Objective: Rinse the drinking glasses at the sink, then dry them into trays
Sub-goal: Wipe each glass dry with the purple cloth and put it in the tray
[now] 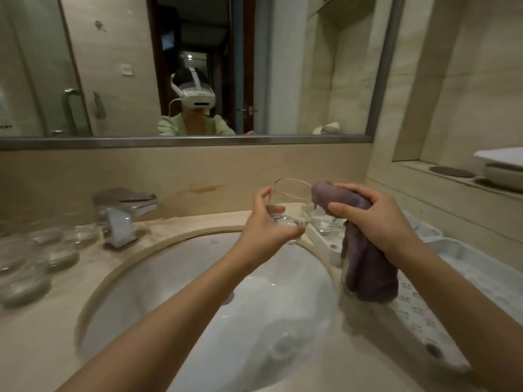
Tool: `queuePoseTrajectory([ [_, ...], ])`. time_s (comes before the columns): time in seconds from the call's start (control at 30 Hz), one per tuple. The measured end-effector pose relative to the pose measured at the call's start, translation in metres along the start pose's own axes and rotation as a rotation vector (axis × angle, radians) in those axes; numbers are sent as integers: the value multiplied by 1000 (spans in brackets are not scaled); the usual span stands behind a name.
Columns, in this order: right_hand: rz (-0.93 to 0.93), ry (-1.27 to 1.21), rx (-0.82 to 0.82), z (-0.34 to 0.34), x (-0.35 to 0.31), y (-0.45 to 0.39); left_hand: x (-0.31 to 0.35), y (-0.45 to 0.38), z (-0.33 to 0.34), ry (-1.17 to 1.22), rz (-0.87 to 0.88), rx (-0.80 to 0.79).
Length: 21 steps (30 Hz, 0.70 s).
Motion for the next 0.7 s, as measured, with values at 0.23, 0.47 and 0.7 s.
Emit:
queuePoseTrajectory([
  [0.23,65,355,113,-73,31,-34,5,-61,98,36,-10,-124],
  [0.47,154,480,145,-86,82,-44,-24,-83,136,-232,20,-137],
  [0.7,158,566,149,-78,100,-42,-48,-85,144,-359,-42,-155],
])
Point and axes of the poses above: each hand's wrist, its own y-axis away from the middle knuckle, its own z-axis out of the palm, x = y × z, the point moved 4 cm from there along -y, towards the middle knuckle, and after that the axes turned 4 degrees about z, right-handed, at the moved point
